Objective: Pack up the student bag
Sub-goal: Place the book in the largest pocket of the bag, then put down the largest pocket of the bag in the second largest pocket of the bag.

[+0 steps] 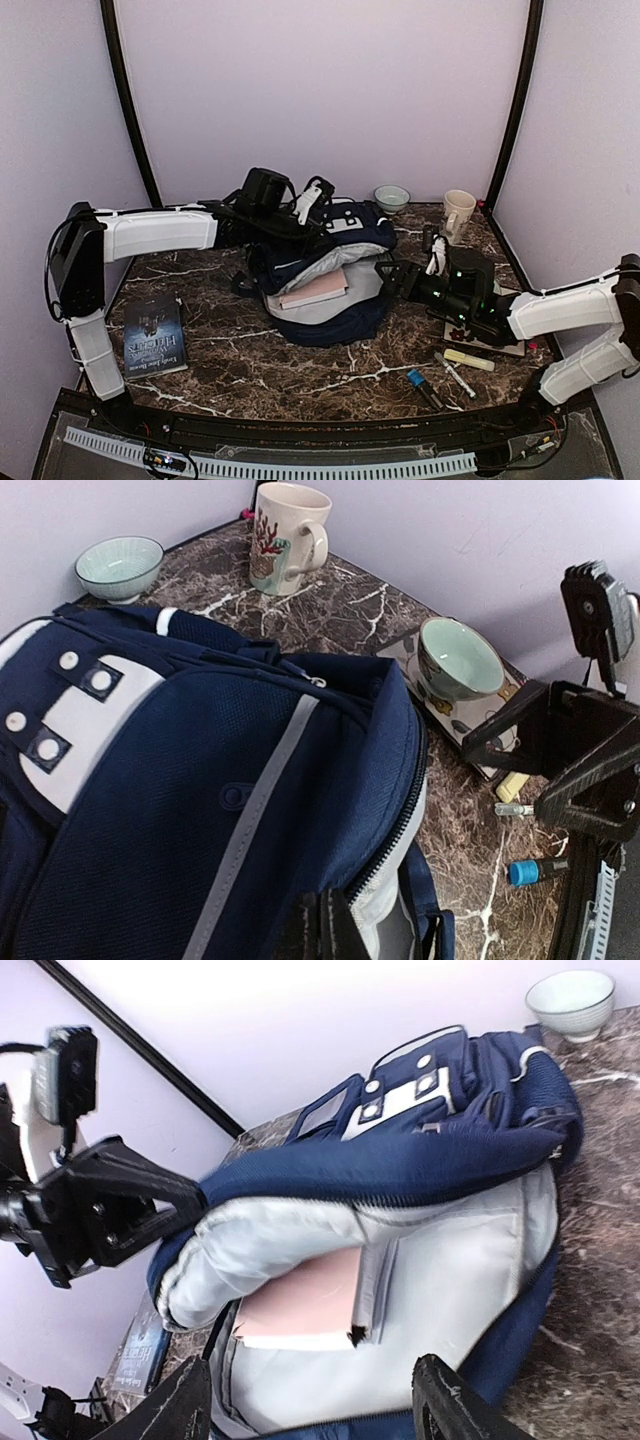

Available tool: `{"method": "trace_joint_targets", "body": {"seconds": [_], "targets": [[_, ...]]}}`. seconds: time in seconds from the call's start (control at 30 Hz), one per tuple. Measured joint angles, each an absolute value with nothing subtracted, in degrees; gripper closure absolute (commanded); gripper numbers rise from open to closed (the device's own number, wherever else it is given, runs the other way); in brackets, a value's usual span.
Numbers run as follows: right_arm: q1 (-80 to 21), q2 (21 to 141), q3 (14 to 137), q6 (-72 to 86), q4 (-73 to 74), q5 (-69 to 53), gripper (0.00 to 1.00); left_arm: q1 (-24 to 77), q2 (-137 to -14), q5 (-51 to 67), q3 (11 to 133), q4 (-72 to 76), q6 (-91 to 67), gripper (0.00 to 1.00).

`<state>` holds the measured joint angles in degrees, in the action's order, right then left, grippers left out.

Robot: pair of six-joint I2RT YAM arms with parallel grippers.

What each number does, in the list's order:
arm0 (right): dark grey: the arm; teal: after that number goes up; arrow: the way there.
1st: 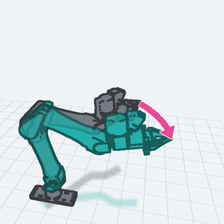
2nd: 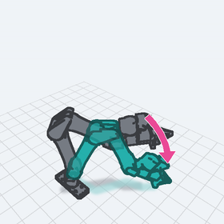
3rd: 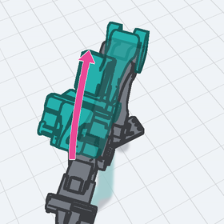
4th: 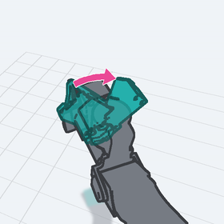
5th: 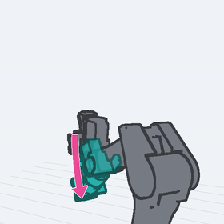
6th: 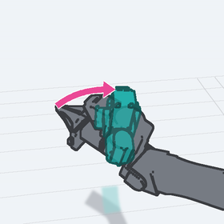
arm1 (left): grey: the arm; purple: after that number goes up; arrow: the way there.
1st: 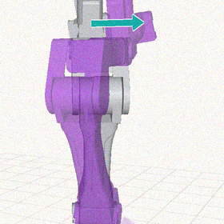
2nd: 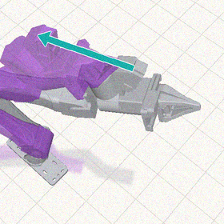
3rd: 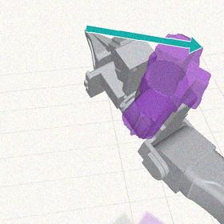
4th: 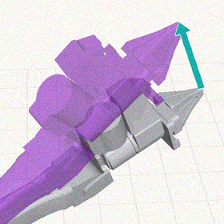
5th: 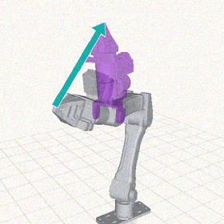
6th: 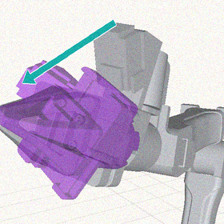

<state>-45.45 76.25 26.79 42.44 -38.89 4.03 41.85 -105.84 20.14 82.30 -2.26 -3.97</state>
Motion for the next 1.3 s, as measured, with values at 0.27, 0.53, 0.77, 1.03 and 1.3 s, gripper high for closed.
{"method": "trace_joint_targets", "body": {"seconds": [0.27, 0.53, 0.77, 1.03, 1.3], "targets": [[-45.4, 70.7, 25.5, 38.1, -35.6, 8.2, 0.31, 41.2, -107.2, 23.6, 79.7, -1.8, -4.6, 0.40], [-45.5, 70.5, 25.5, 35.6, -34.2, 9.1, 0.31, 40.4, -100.1, 15.7, 69.8, -2.1, -6.1, 0.08], [-45.5, 70.5, 25.5, 34.4, -34.1, 9.0, 0.31, 40.3, -86.3, 0.1, 62.7, -4.9, -8.5, 0.01], [-45.5, 71.8, 25.5, 34.3, -34.5, 8.2, 0.31, 38.4, -79.6, -15.7, 54.2, -9.1, -12.7, 0.01], [-45.5, 73.9, 25.5, 34.6, -34.7, 6.6, 0.32, 28.2, -73.3, -18.7, 46.1, -11.3, -20.5, 0.02]]}}
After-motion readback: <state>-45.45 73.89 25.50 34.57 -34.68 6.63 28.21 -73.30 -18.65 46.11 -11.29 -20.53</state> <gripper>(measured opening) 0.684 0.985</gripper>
